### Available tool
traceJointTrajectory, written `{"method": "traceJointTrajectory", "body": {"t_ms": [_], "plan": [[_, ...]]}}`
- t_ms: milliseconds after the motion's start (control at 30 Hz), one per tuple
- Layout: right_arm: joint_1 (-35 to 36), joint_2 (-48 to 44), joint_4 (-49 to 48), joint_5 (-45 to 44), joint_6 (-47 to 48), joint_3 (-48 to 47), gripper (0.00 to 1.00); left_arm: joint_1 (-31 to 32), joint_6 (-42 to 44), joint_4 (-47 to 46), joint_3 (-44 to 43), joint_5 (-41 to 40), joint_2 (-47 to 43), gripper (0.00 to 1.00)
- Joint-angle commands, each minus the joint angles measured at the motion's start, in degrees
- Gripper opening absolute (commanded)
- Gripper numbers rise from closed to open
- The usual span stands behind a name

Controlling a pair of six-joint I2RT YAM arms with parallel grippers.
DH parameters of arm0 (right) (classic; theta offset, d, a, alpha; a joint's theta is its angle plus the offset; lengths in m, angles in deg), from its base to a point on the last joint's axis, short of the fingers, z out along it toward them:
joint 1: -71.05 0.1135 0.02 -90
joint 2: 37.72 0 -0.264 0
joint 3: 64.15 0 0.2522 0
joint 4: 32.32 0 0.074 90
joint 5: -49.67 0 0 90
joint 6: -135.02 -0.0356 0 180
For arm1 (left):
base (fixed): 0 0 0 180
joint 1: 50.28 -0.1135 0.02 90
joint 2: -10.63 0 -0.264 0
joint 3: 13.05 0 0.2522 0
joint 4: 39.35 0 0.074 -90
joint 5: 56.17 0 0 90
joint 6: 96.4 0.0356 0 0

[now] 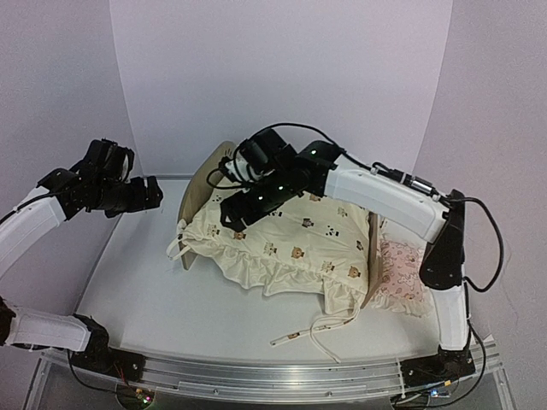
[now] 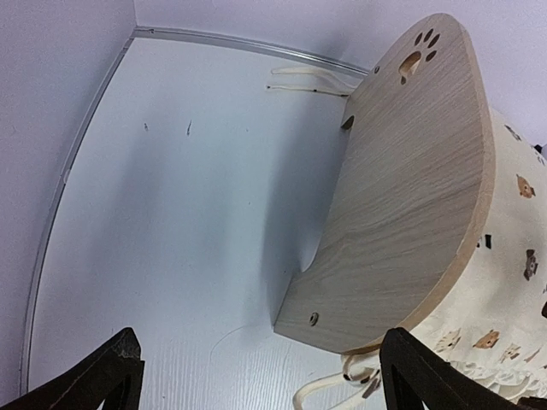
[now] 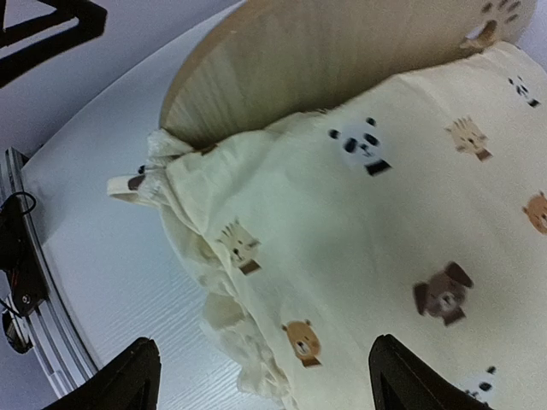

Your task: Set up the pet bed

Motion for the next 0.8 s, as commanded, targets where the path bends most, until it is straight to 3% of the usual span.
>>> {"method": "traceJointTrajectory", "body": {"t_ms": [0, 267, 500, 767], "plan": [[1.41, 4.49, -4.93, -0.52, 3.33, -7.14, 0.84, 0.15, -0.89, 0.97, 4.23, 0.61, -3.65, 0.97], [4.36, 9.80, -13.80, -2.68, 8.26, -8.11, 0.84, 0.25, -0.12, -1.99, 12.20, 2.79, -11.62, 0.97], [5.33, 15.24, -21.37, -4.42, 10.86, -9.36, 0.84, 0.35, 0.21, -3.47, 13.97, 2.84, -15.69, 0.97], [5.57, 20.79, -22.38, -8.72, 11.50, -11.23, 0.81, 0.41, 1.08, -4.91, 14.74, 5.49, -16.93, 0.97]]}}
